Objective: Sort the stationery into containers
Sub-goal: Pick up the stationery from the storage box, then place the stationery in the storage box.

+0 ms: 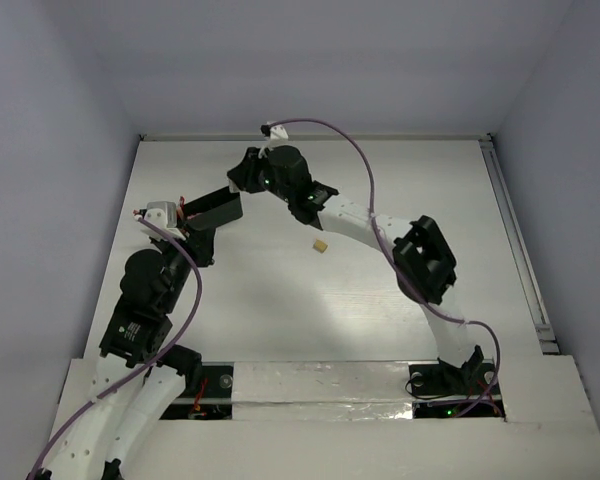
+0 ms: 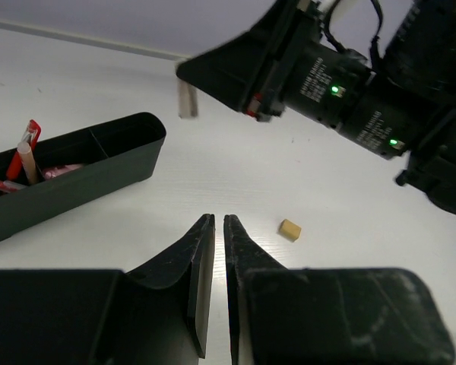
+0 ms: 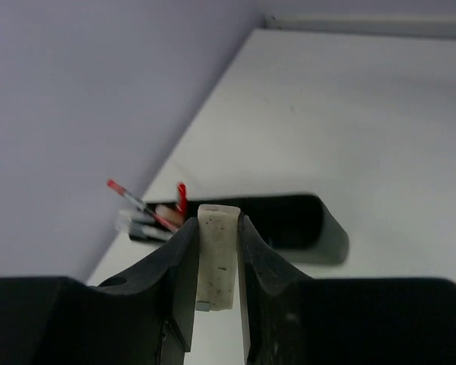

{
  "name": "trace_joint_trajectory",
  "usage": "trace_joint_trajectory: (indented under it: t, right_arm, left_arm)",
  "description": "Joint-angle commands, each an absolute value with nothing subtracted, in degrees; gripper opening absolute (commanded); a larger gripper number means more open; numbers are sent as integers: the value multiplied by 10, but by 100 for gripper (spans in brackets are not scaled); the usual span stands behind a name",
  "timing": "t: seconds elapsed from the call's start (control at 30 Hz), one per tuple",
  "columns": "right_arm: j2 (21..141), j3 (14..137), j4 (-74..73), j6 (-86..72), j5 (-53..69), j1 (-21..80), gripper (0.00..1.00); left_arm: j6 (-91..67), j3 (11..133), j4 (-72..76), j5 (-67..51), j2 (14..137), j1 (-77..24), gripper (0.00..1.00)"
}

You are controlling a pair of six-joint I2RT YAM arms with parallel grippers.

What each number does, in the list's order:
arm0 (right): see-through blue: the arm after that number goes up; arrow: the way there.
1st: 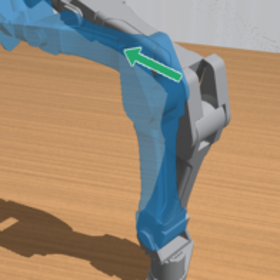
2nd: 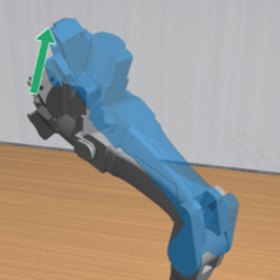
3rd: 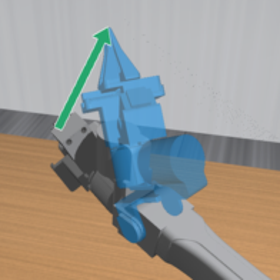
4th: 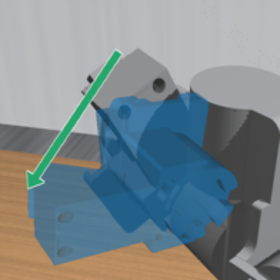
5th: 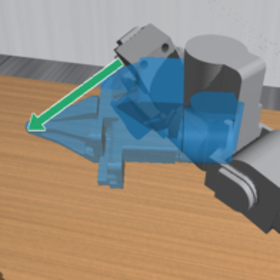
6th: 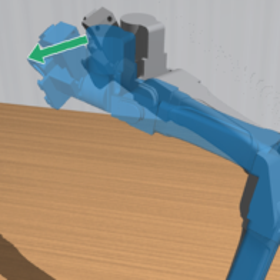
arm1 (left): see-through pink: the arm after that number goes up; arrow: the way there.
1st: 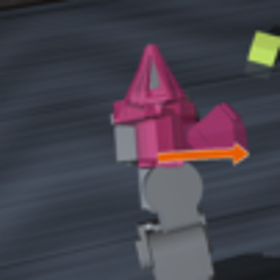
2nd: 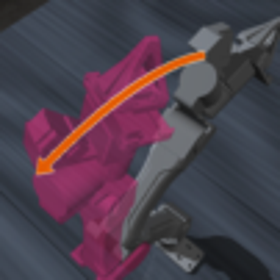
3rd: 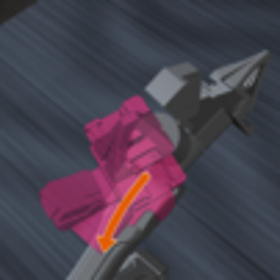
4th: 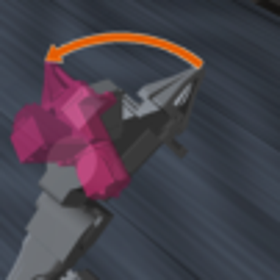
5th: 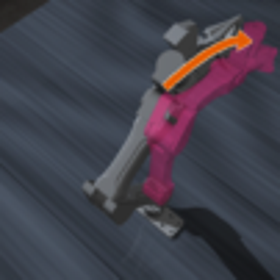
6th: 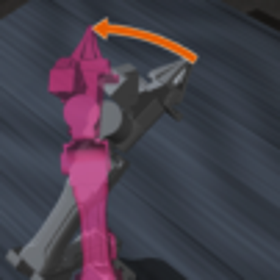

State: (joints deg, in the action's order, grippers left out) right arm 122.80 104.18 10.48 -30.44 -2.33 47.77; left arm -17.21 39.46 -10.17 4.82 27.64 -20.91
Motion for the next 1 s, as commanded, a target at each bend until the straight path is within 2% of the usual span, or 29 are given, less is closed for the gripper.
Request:
trace_joint_trajectory:
  t: [0.0,0.3,0.57,0.97]
  right_arm:
    - [1301,1119,200,-318,-7,483,4]
    - [1422,1286,202,-316,-4,483,4]
    - [1426,1249,215,-303,-4,483,6]
    - [1428,1228,221,-292,-4,483,21]
  left_arm:
    - [-169,417,-88,55,272,-211,8]
    - [-168,416,-84,50,266,-211,8]
    - [-168,415,-81,55,265,-216,8]
    - [-168,414,-79,53,261,-216,8]
